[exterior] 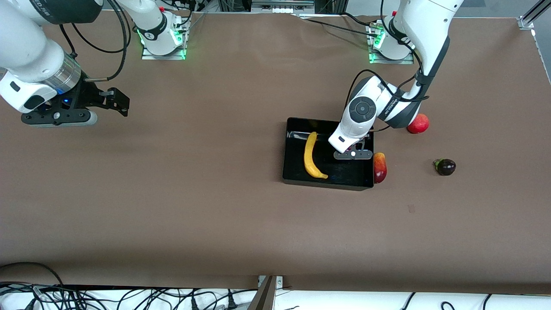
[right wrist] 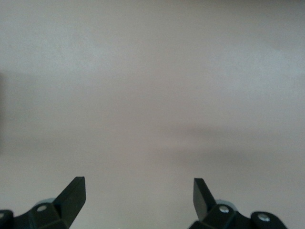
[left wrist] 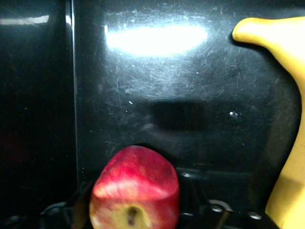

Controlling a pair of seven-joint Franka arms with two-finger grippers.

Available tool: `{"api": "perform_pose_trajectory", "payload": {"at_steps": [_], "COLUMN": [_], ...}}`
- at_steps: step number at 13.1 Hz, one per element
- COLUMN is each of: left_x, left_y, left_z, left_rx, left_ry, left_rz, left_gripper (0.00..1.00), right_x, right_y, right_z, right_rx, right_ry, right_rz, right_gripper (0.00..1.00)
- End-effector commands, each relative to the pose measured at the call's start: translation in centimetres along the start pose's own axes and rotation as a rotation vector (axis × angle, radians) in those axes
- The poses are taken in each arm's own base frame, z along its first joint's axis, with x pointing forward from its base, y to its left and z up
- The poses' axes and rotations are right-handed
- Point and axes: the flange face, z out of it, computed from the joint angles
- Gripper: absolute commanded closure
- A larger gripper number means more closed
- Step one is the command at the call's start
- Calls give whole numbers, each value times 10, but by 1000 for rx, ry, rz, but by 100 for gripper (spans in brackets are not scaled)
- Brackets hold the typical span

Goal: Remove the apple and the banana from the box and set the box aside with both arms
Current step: 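Reach the left gripper into the black tray and grasp the red apple, then lift the apple out with the left gripper and set it beside the tray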

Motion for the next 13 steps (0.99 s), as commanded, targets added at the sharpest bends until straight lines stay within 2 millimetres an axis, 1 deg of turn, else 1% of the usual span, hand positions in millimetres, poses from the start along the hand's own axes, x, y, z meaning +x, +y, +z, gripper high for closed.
{"api": "perform_pose_trajectory", "payload": {"at_steps": [1, 2, 3, 4, 5, 6, 8, 9, 10, 11, 13], "left_x": [0, 2, 5, 12, 18, 27, 47, 49, 43, 44, 47], "left_y": [0, -2, -4, -7, -15, -26, -66, -84, -99, -124, -178], "left_z": [-3, -8, -18, -43, -66, -90, -119, -134, -139, -139, -109], "left_rx": [11, 11, 18, 22, 39, 57, 88, 112, 133, 135, 102], "left_ry": [21, 24, 24, 42, 38, 25, -52, -96, -151, -183, -225], "left_rz": [-6, -12, -6, -14, -25, -43, -97, -75, -23, -4, 58], "left_gripper": [65, 79, 82, 82, 80, 76, 76, 76, 78, 78, 79], "right_x": [0, 0, 0, 0, 0, -1, 0, 0, -1, -1, -1], "right_y": [2, 2, 1, 1, 2, 0, 1, 1, 0, 0, 0], "right_z": [-6, -6, -6, -6, -6, -6, -6, -6, -6, -6, -5], "right_rx": [-1, -1, -1, -1, -1, -1, -1, -1, -1, 1, 1], "right_ry": [8, 8, 8, 8, 8, 8, 8, 8, 7, 6, 5], "right_rz": [3, 3, 1, 1, 3, 0, 1, 1, 0, 0, 1], "right_gripper": [0, 0, 0, 0, 0, 0, 0, 0, 0, 0, 0]}}
